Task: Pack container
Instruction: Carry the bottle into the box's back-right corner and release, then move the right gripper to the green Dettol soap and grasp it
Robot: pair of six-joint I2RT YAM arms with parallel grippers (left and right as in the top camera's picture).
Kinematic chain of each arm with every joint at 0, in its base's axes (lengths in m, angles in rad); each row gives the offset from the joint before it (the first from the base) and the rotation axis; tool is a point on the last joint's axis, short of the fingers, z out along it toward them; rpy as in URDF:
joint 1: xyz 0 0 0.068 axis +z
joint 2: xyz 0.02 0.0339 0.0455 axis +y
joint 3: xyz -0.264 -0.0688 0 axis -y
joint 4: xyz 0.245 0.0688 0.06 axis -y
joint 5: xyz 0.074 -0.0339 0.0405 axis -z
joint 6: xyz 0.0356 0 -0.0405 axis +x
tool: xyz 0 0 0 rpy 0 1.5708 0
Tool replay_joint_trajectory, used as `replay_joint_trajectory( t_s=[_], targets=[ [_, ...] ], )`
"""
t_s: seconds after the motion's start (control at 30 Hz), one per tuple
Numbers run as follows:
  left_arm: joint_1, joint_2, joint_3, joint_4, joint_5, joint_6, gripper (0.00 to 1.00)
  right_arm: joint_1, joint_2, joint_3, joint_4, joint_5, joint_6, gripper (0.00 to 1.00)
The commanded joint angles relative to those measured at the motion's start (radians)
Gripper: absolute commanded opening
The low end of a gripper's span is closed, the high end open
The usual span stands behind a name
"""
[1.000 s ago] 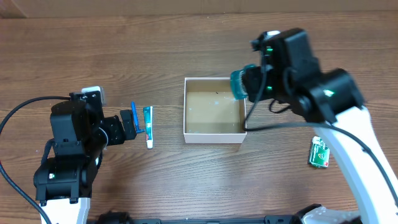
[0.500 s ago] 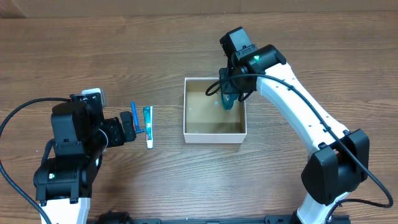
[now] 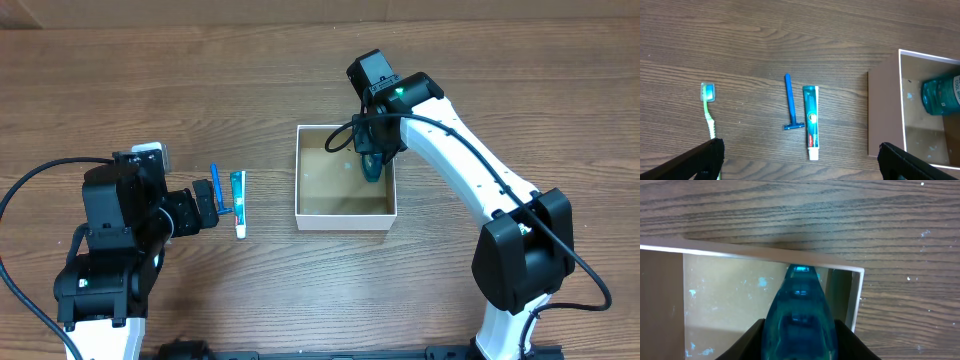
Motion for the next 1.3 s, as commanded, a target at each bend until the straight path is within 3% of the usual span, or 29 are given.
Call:
replay_joint_trajectory(
  t_s=[0.0, 0.13, 0.27, 0.3, 0.33, 0.43, 0.57, 0.67, 0.93, 1.07, 1.17, 1.27],
  targets=[
    [-0.007, -0.001, 0.031, 0.001, -0.008, 0.023, 1.00, 0.002, 0.014, 0.014, -0.028, 0.011, 0.010, 0.52],
    [-0.007, 0.000, 0.031, 0.003, -0.008, 0.023, 1.00, 0.002, -0.063, 0.015, -0.021, 0.037, 0.010, 0.71],
    [-0.007, 0.000, 0.031, 0.002, -0.008, 0.023, 1.00, 0.002, -0.235, 0.055, -0.045, 0.064, 0.007, 0.75],
    [-0.007, 0.000, 0.031, 0.003, -0.008, 0.023, 1.00, -0.010, -0.299, 0.068, -0.042, 0.079, 0.016, 0.96],
    [-0.007, -0.001, 0.031, 0.003, -0.009, 0.023, 1.00, -0.028, -0.352, 0.069, -0.032, 0.092, 0.034, 1.00],
    [-0.007, -0.001, 0.031, 0.001, -0.030, 0.023, 1.00, -0.237, -0.512, 0.068, -0.089, 0.126, 0.198, 1.00],
    [-0.007, -0.001, 0.031, 0.003, -0.030, 0.023, 1.00, -0.587, -0.525, 0.039, -0.321, 0.104, 0.345, 1.00],
    [-0.007, -0.001, 0.031, 0.006, -0.030, 0.023, 1.00, -0.761, -0.525, -0.099, -0.328, 0.025, 0.322, 1.00],
    [-0.007, 0.000, 0.031, 0.006, -0.030, -0.012, 1.00, -0.793, -0.509, -0.705, 0.064, 0.006, 0.192, 1.00],
    [-0.007, -0.001, 0.031, 0.004, -0.030, -0.011, 1.00, -0.793, -0.507, -0.820, 0.173, -0.018, 0.152, 1.00],
    [-0.007, 0.000, 0.031, 0.004, -0.031, -0.011, 1.00, -0.793, -0.495, -0.830, 0.192, -0.130, 0.046, 1.00],
    [-0.007, 0.000, 0.031, -0.002, -0.034, -0.011, 1.00, -0.797, -0.453, -0.834, 0.188, -0.144, 0.046, 1.00]
  ],
)
